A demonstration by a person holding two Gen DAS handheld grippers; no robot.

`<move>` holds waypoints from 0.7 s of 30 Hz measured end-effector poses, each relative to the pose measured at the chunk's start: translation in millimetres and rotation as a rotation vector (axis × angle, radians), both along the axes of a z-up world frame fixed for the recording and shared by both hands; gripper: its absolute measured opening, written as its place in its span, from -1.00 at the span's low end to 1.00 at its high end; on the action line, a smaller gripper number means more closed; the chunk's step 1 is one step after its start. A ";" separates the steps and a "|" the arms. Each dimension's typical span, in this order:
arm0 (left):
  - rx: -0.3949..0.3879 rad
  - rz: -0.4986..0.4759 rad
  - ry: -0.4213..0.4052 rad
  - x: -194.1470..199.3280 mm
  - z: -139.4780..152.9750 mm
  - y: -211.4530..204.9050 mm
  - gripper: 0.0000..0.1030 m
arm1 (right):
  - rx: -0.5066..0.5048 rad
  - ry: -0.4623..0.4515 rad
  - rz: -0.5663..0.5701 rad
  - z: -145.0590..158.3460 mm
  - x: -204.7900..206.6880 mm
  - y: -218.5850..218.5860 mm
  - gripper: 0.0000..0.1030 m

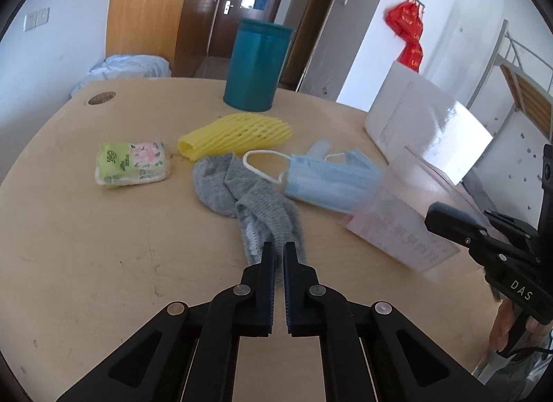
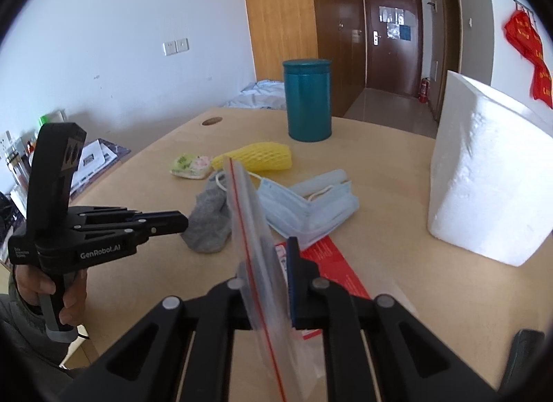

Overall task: Organize soft objects
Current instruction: 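Grasp the grey sock with the left tool while the right tool grasps the clear zip bag, then lift the grey sock with the left tool while the right tool lifts the zip bag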

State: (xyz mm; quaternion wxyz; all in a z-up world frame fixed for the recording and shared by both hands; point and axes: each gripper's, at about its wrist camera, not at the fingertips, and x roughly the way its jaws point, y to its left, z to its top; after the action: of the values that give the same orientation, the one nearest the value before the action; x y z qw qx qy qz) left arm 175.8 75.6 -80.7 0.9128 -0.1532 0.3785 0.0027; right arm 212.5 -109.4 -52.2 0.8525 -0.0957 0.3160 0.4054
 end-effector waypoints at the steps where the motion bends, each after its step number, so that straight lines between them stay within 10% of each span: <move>1: -0.001 -0.001 -0.006 -1.7 1.7 -0.2 -0.92 | 0.001 -0.005 -0.006 1.2 -0.9 -0.4 -0.78; 12: 0.047 -0.017 -0.027 -7.6 7.5 -8.6 -0.79 | -0.020 -0.014 -0.031 -4.2 1.0 -5.1 -0.72; 15: 0.052 -0.036 -0.023 -1.2 6.8 -13.2 -0.22 | -0.019 -0.012 -0.032 -5.8 2.0 -7.1 -0.52; 17: 0.060 -0.031 -0.022 1.7 6.9 -14.8 0.49 | -0.012 -0.015 -0.027 -7.4 1.2 -8.6 -0.23; 21: 0.074 0.026 -0.076 1.2 11.2 -10.6 0.62 | -0.009 -0.020 -0.019 -9.7 0.7 -9.6 -0.13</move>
State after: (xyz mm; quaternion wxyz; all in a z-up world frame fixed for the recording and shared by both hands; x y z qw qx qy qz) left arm 177.0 65.1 -69.5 0.9315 -0.1245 0.3411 0.0228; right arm 213.2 -119.0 -61.9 0.8589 -0.1008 0.3102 0.3949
